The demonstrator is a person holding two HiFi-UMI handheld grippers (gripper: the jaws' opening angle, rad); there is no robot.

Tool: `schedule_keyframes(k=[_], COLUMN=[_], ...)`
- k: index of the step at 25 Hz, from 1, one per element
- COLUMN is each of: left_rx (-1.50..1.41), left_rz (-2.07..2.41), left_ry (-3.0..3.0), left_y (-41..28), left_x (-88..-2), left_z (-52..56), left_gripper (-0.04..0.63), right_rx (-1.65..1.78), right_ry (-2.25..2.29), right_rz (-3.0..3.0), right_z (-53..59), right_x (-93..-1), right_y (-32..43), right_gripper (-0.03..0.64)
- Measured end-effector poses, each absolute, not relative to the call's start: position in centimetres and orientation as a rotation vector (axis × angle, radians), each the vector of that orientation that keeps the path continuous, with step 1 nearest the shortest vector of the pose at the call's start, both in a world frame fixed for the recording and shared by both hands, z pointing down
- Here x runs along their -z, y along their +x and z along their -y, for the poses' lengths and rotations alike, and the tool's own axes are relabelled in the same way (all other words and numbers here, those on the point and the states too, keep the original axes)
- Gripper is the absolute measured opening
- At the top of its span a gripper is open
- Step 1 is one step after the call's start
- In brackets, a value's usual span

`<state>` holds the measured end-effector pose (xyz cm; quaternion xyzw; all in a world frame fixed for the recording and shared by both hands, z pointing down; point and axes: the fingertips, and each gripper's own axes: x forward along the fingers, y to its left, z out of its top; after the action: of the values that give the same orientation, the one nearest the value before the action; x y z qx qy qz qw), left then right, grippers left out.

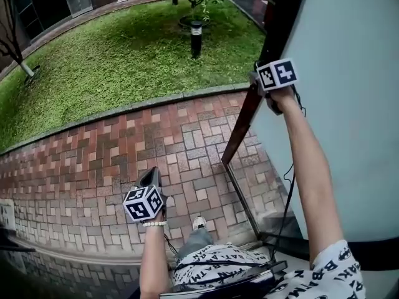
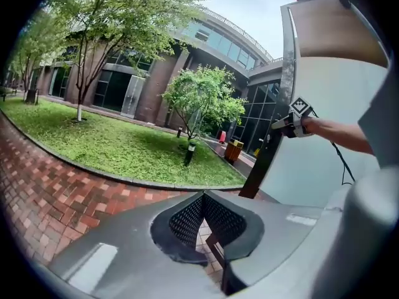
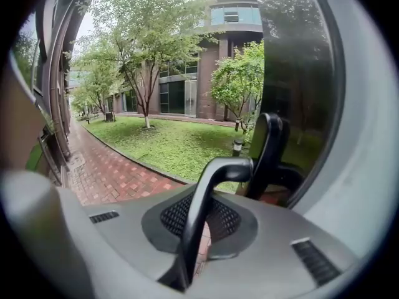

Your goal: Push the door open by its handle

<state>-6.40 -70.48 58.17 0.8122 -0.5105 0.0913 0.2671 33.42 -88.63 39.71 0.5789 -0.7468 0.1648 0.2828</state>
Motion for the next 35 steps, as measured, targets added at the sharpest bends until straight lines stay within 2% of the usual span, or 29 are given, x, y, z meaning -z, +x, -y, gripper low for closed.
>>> schedule_keyframes(k=[24,35], left_rx=[-0.301,-0.334], left_rz=[1.403,1.390], left_ry=[2.151,2.151], left_y=[-8.4,-8.1], left_x=[-59.0,-59.6], left_z=[73.8,74.7], left_gripper=[-0.017,-0.017], right_rx=[-0.496,-0.496], right_ry=[1.791,1.830], right_rz=[1.782,1.711], right_z=[89.9,89.7], right_x=[-39.0,-39.0], right_y=[52.6,54.4], right_gripper=[0.015,0.030])
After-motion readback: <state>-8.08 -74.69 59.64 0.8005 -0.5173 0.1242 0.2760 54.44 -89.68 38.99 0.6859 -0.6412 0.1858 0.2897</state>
